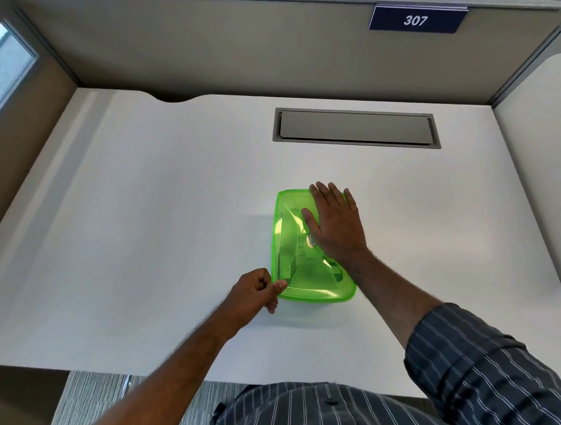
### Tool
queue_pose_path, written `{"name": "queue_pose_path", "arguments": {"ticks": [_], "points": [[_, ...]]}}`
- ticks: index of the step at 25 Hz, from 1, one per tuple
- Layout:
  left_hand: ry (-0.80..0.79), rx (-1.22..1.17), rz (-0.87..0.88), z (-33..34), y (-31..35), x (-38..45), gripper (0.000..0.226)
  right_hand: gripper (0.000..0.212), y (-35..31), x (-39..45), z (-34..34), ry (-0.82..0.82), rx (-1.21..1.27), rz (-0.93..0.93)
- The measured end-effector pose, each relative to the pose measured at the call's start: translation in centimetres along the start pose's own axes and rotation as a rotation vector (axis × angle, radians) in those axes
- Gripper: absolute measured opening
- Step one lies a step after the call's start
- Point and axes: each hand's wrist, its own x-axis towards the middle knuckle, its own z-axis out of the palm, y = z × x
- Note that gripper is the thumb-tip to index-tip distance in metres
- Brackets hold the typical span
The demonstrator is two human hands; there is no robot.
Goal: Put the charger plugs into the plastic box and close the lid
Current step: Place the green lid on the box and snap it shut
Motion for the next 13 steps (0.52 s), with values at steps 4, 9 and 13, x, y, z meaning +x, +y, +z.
{"name": "queue_pose_path", "arguments": {"ticks": [4,9,13], "points": [[0.013,0.037,0.015,0.0,-0.1,0.0,0.038,0.059,0.1,0.1,0.1,0.005,0.005,-0.009],[-0.053,0.093,0.045,-0.6,-0.1,0.6,0.048,0.047,0.4,0.1,-0.2,0.070,0.237,0.000],[-0.075,0.059,0.054,-1.0,-0.3,1.0,0.052,0.039,1.3,-0.7,-1.8,0.206,0.563,0.122]]}}
